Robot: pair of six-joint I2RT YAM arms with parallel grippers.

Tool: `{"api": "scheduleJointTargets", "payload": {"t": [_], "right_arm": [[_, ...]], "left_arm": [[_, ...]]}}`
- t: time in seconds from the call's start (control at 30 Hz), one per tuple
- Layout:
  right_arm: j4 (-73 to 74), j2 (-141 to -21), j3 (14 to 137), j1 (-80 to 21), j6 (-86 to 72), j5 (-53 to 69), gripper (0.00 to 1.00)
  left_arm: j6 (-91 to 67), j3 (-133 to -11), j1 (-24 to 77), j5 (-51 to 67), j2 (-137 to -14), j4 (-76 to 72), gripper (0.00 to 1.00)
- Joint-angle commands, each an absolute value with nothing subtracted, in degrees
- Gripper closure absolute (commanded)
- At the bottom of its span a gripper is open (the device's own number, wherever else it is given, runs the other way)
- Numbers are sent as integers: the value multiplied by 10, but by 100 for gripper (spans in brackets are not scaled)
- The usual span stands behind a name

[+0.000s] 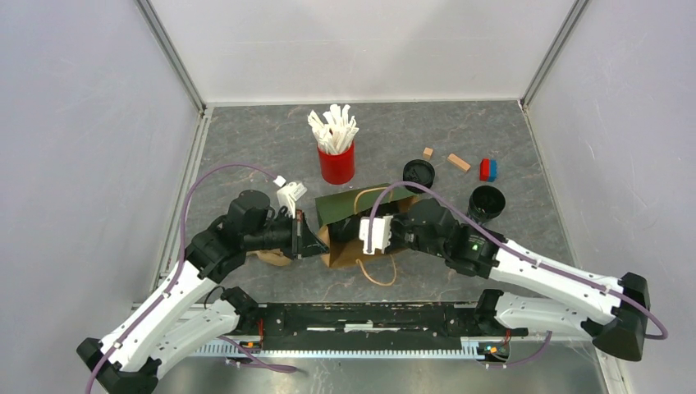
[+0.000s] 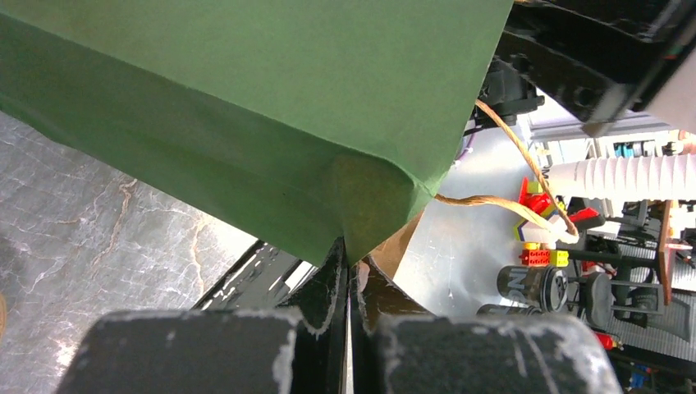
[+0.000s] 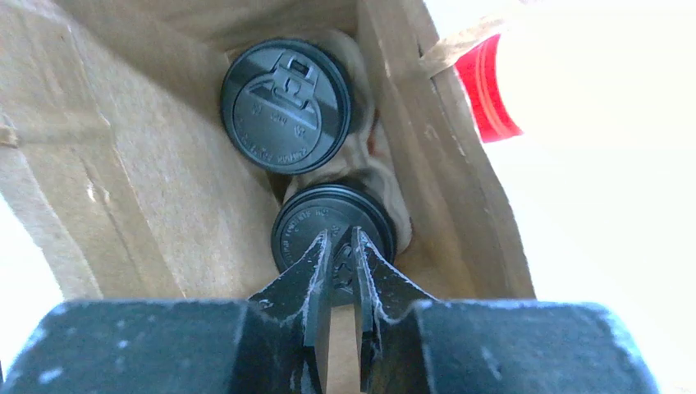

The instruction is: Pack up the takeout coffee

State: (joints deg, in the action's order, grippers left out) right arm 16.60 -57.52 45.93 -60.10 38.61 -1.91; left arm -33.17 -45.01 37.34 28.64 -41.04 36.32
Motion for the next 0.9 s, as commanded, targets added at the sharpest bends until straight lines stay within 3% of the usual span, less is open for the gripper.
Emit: {"api": "scheduleJointTargets", "payload": {"t": [0.0,0.37,0.87], "right_arm": [[171,-538,497,-599,355,19,80],[133,-478,524,-600,308,29,78],[61,-440,498,-599,245,-102,75]], "left_arm": [[-370,-485,374,299,-417,349,98],[-414,-520,374,284,-440,363,98],[-431,-592,372,243,-509,465,98]]}}
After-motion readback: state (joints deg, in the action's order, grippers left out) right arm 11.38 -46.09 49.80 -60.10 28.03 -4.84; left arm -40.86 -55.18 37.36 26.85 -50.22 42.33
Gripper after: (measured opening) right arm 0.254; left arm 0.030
